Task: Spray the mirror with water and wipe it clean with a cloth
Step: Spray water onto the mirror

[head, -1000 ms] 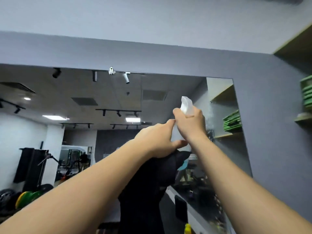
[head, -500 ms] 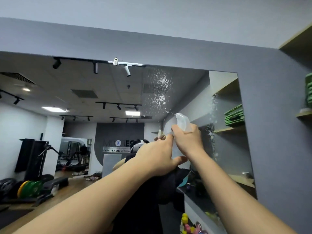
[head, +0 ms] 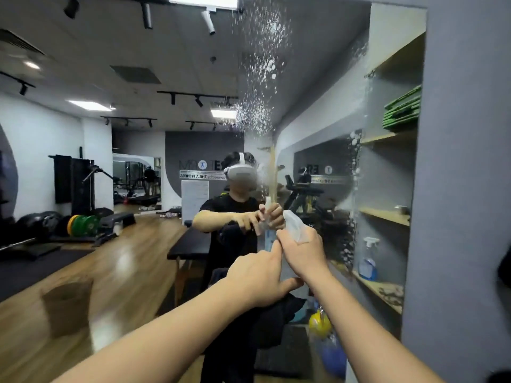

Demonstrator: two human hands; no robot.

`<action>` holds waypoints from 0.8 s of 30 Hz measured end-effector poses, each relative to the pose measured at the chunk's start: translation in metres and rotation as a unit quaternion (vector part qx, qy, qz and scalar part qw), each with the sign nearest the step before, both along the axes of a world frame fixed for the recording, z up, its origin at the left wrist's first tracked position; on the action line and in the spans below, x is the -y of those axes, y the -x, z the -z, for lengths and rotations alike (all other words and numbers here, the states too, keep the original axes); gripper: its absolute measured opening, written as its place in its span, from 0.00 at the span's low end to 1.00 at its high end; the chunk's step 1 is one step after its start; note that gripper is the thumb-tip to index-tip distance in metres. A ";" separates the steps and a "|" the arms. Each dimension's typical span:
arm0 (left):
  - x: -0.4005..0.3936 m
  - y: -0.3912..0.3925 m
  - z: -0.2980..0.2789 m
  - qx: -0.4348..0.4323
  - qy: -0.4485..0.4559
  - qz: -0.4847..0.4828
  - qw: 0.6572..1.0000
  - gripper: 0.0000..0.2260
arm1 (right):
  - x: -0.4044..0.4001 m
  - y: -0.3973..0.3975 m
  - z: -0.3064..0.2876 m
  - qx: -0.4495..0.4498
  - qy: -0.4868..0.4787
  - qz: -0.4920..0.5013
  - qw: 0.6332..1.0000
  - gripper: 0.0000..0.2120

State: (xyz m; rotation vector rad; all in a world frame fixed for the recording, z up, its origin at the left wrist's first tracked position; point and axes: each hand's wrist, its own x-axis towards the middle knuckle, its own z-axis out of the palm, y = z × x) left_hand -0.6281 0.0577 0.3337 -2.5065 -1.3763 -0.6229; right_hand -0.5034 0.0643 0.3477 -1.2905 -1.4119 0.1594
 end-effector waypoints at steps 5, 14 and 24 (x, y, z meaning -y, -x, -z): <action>0.005 0.000 0.058 -0.015 0.044 -0.008 0.999 0.39 | 0.003 0.000 0.060 0.001 0.065 0.007 0.998 0.10; 0.021 0.004 0.148 -0.055 0.157 -0.037 0.985 0.35 | 0.009 0.008 0.157 0.026 0.171 -0.016 0.985 0.08; 0.049 0.016 0.228 -0.096 0.250 -0.057 0.962 0.39 | 0.033 0.021 0.246 0.033 0.268 -0.044 0.962 0.11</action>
